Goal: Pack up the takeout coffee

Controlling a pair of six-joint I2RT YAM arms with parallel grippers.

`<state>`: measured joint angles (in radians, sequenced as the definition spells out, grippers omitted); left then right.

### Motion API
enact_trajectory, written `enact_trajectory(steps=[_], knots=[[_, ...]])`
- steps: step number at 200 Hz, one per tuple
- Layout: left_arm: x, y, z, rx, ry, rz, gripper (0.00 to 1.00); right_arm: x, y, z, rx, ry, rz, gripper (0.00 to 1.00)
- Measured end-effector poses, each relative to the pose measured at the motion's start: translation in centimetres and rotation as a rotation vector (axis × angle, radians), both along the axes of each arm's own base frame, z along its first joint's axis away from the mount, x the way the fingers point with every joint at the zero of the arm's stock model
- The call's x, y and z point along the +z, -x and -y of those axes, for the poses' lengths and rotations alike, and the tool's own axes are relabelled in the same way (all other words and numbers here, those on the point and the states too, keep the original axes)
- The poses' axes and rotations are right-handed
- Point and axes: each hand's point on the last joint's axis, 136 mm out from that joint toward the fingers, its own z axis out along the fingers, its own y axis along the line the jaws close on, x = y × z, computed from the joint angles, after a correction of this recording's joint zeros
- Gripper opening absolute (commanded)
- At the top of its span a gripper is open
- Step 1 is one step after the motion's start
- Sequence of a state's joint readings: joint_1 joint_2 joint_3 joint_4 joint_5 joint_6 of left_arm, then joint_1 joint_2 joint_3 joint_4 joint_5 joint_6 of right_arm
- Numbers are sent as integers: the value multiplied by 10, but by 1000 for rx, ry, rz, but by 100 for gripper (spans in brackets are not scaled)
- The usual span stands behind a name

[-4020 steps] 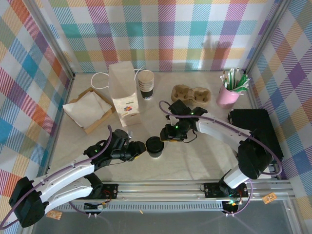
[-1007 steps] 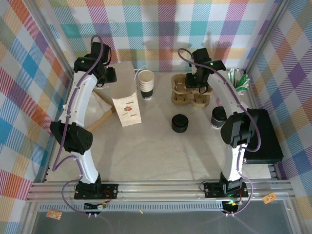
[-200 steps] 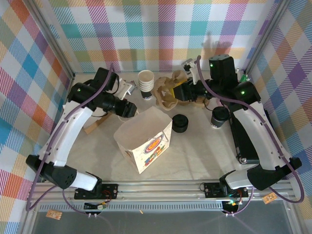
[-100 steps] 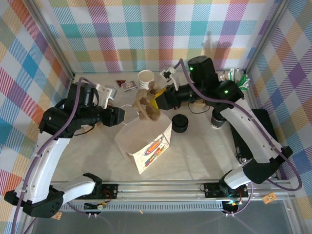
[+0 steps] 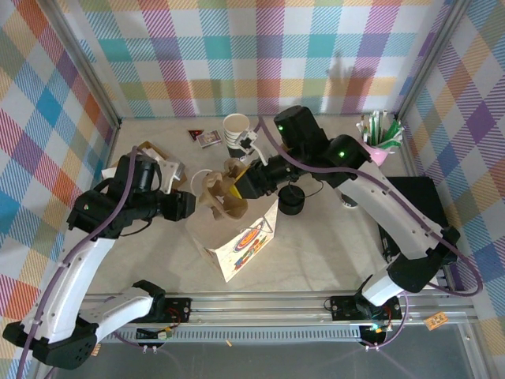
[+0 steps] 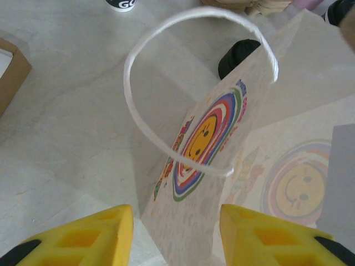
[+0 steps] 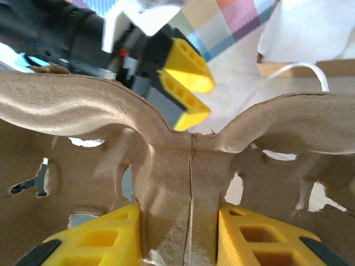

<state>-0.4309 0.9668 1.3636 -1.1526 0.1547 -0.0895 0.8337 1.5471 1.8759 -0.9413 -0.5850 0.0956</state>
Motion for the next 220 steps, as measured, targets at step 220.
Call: enact_trajectory(steps=[220], knots=[[-22,19,12,-97,53,-46,24,-53,-4,-13,-40,231,7,33]])
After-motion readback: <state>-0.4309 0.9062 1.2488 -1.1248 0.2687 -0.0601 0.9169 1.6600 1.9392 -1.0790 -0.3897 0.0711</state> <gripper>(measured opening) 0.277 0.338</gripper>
